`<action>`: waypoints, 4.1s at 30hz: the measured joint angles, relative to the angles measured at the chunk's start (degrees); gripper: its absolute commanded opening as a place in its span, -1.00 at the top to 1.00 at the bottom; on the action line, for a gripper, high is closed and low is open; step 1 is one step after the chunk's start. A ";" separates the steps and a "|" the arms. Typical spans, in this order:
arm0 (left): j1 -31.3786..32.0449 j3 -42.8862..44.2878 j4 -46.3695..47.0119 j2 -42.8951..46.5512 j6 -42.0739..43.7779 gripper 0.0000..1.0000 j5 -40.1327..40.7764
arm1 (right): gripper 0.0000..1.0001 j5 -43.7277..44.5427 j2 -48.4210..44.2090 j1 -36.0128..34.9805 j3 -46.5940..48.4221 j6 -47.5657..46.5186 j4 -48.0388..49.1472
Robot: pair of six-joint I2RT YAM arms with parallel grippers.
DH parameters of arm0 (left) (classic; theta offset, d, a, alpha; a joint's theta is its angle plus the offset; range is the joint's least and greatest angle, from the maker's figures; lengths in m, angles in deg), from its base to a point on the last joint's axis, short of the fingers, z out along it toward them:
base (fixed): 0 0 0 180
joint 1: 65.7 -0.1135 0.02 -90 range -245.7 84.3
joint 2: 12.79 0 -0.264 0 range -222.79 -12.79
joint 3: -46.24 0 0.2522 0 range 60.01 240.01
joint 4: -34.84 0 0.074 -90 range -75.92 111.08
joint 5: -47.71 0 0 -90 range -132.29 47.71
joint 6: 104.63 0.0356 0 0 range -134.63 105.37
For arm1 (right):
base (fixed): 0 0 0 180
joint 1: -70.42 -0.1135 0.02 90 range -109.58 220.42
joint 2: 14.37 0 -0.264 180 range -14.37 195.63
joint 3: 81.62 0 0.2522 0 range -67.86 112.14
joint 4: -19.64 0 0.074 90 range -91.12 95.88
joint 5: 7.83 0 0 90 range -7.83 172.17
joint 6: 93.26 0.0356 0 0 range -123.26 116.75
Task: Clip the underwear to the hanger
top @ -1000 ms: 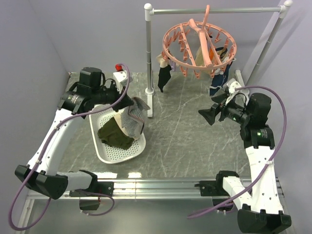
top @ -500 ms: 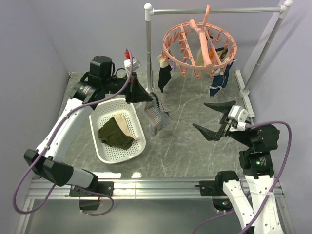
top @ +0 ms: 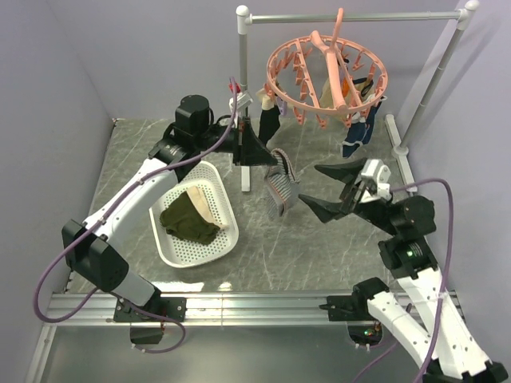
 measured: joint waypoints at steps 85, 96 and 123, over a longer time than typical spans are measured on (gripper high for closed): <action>7.30 -34.18 30.99 8.37 17.55 -0.66 1.66 | 1.00 33.20 12.15 -10.43 14.67 2.34 -8.52; 17.11 -38.66 31.15 13.90 22.43 -0.58 19.43 | 1.00 38.23 13.35 -10.43 14.95 7.41 -8.55; 23.12 -34.93 36.85 1.81 22.95 -0.12 35.43 | 1.00 46.47 14.80 -10.43 18.36 15.74 -9.86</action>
